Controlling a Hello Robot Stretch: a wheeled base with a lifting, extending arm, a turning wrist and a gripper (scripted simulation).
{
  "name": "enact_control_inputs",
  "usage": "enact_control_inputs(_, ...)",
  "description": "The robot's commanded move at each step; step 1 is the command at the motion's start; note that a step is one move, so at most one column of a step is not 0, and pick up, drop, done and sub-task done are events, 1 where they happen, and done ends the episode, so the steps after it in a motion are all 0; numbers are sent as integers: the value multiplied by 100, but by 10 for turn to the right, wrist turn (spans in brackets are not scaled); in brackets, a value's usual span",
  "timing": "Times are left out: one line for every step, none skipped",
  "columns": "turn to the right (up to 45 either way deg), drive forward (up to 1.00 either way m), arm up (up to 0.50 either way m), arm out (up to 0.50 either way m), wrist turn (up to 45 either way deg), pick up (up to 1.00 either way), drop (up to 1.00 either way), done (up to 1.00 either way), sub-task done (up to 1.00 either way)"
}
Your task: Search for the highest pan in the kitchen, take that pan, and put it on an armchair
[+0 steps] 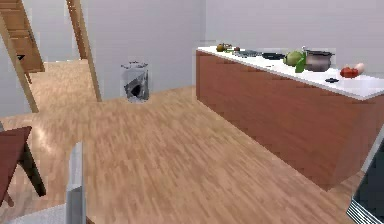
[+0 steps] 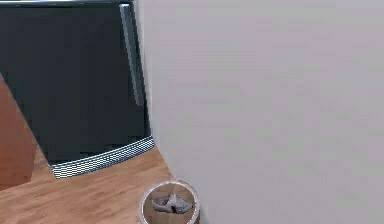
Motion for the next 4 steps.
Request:
enact_control_inputs(60,0,0,0,0,0,0,0,0)
enact_control_inputs(0,50,0,0,0,0,0,0,0)
enact_control_inputs(180,0,0,0,0,0,0,0,0)
enact_control_inputs(0,100,0,0,0,0,0,0,0)
